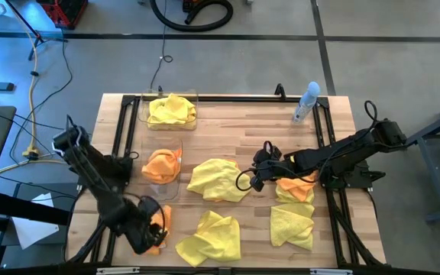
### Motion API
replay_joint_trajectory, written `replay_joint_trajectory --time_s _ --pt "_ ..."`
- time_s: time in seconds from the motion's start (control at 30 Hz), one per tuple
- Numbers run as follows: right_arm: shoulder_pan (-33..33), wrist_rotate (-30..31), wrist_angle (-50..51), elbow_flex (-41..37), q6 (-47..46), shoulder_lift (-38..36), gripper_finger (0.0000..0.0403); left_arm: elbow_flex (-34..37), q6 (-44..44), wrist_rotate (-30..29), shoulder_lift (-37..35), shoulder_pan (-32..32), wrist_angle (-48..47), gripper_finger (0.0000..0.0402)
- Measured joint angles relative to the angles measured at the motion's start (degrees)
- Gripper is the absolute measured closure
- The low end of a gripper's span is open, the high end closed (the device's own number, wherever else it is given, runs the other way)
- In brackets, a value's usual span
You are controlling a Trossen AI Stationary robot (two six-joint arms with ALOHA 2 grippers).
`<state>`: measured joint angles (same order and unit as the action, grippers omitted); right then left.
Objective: Sort microfiber towel by color & place in baskets
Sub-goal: Put the orange microfiber towel into the bottom transparent bin
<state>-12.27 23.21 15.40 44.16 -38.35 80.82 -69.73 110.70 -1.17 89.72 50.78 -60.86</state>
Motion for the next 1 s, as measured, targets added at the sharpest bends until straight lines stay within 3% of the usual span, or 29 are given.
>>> replay_joint_trajectory --time_s 0.17,0.43,0.6,0.8,1.0 --pt "-1.02 -0.21 -0.04 0.00 -0.24 0.00 0.0314 0.00 -2.29 0.85 4.27 0.79 0.01 0.0174" --pt "-0.51 -0.23 -0.14 0.00 1.14 0.00 0.0314 0.00 -20.22 6.80 7.51 1.24 0.00 0.0174" --pt "-0.02 0.09 -0.20 0.00 2.74 0.00 0.0314 0.00 -27.23 4.03 7.51 1.69 -0.64 0.0174" --pt "0.02 0.62 -0.22 0.00 5.04 0.00 0.0314 0.28 -40.17 -4.34 7.51 1.80 -0.59 0.0174" --pt "0.02 0.67 -0.22 0.00 6.45 0.00 0.0314 0.28 -47.28 -4.67 7.51 1.82 -0.54 0.0174"
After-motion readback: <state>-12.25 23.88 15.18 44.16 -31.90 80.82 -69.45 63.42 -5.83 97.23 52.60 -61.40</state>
